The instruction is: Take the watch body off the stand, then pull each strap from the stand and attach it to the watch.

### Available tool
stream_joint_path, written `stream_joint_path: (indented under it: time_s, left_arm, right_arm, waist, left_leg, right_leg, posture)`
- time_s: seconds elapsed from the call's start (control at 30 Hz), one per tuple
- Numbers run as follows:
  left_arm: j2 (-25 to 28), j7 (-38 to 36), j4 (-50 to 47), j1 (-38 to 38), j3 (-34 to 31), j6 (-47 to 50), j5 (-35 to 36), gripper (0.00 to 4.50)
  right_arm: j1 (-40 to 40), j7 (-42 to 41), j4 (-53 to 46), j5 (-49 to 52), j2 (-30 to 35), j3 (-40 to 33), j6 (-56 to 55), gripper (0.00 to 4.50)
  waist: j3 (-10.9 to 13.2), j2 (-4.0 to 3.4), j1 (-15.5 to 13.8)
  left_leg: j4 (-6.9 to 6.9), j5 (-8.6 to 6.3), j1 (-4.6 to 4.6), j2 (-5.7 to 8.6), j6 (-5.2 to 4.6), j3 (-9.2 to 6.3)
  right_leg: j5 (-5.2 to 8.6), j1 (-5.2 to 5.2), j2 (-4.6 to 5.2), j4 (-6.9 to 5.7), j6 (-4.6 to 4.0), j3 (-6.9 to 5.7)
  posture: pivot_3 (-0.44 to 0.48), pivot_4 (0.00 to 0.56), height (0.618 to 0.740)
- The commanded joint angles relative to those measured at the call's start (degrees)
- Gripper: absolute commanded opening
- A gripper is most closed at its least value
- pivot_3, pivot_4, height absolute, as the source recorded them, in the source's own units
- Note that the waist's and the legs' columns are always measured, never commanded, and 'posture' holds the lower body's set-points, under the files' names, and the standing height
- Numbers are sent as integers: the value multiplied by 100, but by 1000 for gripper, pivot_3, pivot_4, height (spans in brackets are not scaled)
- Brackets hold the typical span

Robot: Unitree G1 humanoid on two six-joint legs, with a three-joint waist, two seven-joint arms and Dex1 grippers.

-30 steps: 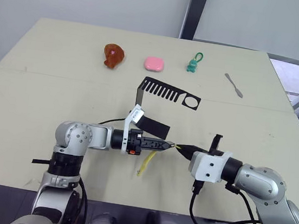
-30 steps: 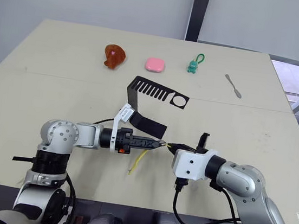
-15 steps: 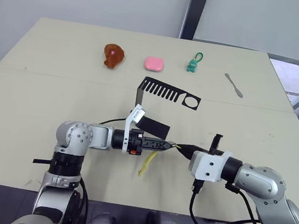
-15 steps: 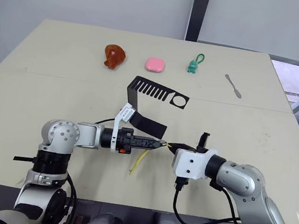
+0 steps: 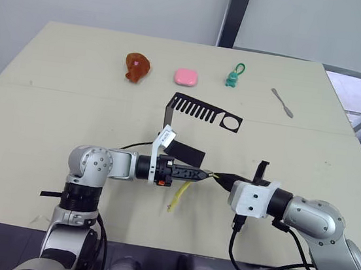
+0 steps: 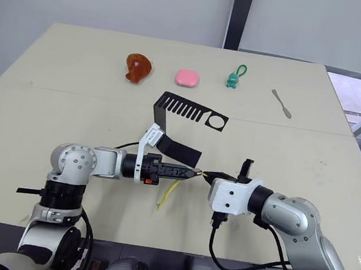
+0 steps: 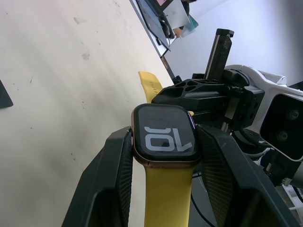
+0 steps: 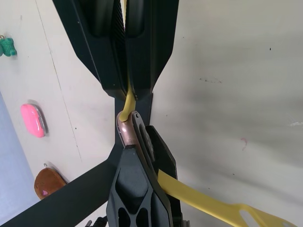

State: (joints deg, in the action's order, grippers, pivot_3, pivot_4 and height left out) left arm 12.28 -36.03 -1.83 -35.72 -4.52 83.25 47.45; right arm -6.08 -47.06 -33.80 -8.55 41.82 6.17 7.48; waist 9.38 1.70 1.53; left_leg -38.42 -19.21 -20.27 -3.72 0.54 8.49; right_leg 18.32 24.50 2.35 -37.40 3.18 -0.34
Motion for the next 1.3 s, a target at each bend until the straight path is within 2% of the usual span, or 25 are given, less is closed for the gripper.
stream_joint_path:
  time_s: [0.03, 1.3]
  left_arm:
    - [-118, -114, -189, -121, 109, 6, 238, 1573]
    - [-89, -105, -221, -128, 103, 3, 245, 1573]
  right_arm:
    - [-76, 102, -182, 42, -73, 18, -46, 0]
    - [-46, 120, -164, -54, -153, 23, -84, 0]
  waist:
    - [0, 0, 0]
    - [0, 0, 0]
  left_leg:
    - [0, 0, 0, 0, 0, 0]
    - [0, 0, 0, 0, 0, 0]
  right_leg:
    - [0, 0, 0, 0, 0, 0]
    - [0, 0, 0, 0, 0, 0]
  posture:
    - [0, 150, 740]
    - [0, 150, 740]
